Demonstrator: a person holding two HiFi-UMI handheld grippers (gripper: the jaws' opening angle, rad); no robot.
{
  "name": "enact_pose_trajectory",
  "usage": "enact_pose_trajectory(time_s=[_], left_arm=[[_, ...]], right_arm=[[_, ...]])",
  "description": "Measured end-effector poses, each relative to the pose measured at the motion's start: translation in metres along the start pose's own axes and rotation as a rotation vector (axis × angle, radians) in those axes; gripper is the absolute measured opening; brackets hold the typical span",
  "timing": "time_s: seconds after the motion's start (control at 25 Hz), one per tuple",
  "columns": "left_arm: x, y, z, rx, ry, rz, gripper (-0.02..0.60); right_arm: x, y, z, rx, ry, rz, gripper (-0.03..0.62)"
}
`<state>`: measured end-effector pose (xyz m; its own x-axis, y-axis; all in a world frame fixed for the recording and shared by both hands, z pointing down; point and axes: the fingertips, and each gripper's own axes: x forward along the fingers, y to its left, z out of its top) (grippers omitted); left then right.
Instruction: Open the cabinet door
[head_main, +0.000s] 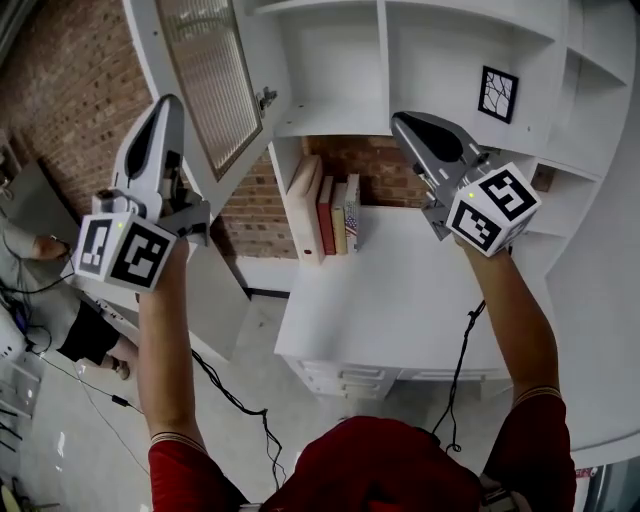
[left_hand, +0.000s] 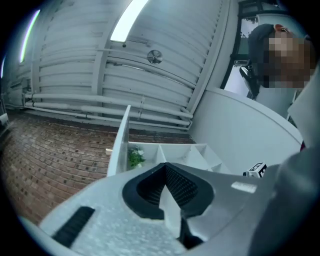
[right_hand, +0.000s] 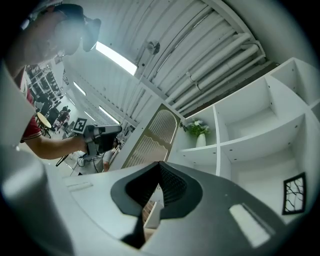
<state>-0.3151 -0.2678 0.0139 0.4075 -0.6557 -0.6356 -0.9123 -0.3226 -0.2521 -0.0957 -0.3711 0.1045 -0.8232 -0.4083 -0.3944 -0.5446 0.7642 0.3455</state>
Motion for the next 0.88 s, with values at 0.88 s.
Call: enact_pose_trajectory(time_s=[0.88], left_arm=[[-0.053, -0.279, -0.109, -0.215, 0.240, -0.093, 0.006]], right_arm=[[-0.184, 0.071, 0.001, 0.091, -0.024, -0.028, 0.012]])
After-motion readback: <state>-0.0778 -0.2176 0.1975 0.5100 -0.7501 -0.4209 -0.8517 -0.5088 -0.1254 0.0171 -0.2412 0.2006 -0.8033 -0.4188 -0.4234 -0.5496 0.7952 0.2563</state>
